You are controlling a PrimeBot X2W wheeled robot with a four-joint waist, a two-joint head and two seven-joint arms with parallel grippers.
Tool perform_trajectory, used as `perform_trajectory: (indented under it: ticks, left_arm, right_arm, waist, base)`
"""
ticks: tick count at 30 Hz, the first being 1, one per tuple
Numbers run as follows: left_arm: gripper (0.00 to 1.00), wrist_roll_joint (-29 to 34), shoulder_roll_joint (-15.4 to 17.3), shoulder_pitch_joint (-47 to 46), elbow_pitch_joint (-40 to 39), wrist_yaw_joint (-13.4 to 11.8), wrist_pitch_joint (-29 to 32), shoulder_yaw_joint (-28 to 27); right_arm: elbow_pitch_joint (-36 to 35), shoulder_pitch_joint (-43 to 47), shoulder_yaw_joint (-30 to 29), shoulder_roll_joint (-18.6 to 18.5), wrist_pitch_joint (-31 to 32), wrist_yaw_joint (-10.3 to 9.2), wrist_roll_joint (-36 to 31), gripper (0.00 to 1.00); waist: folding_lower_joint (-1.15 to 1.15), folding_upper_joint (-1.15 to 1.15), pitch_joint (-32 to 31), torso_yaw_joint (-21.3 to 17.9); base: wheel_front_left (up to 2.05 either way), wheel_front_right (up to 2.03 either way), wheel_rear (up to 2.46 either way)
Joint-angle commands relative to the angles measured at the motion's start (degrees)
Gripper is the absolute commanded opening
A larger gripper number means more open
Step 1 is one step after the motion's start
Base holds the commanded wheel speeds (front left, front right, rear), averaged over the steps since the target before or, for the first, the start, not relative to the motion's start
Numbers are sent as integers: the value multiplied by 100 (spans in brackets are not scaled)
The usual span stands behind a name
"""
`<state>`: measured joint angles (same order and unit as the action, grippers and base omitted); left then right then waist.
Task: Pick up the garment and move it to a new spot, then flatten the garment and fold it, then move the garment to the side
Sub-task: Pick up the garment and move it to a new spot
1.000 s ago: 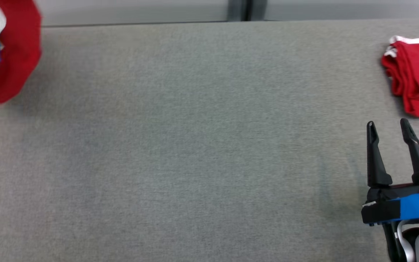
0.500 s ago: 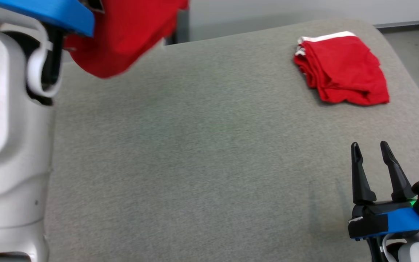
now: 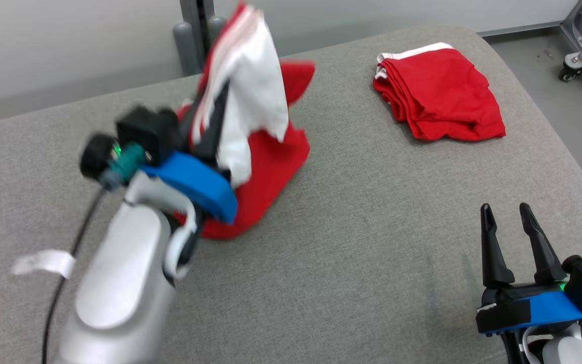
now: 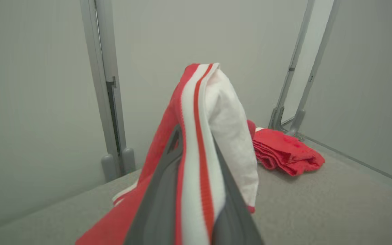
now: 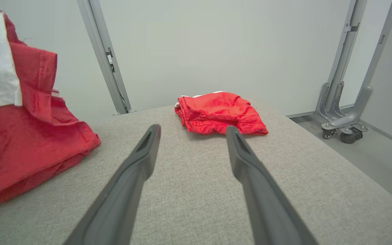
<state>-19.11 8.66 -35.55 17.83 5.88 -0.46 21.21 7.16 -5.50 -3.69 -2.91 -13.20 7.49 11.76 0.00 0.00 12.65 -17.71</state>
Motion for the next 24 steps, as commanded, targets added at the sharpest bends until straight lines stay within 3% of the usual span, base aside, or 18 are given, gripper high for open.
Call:
perform_trajectory:
  ticks: [1, 3, 5, 14, 24]
  left_arm:
    - [0, 7, -45, 322, 128, -7, -76, 114]
    - [0, 8, -122, 633, 285, 0, -164, 263]
    - [100, 5, -172, 863, 435, 8, -252, 392]
    - [100, -14, -250, 1302, 590, -227, -1052, 372]
    - [100, -29, 182, 2168, 159, -790, -1468, -384]
  right_arm:
    - [33, -4, -6, 2, -42, 1, -18, 100]
    - [56, 31, -22, 2, -44, 1, -52, 100]
    - [90, 67, -23, 2, -23, 1, -76, 100]
    - [162, 248, 69, 1, 79, 0, -162, 100]
    - [39, 533, 41, 0, 244, 1, -225, 100]
  waist:
    - [0, 0, -31, 28]
    - [0, 0, -84, 85]
    - [0, 0, -144, 156]
    - [0, 0, -579, 570]
    - [0, 0, -1043, 1135]
  base:
    - [0, 0, 0]
    - [0, 0, 0]
    - [0, 0, 0]
    - [0, 0, 0]
    - [0, 0, 0]
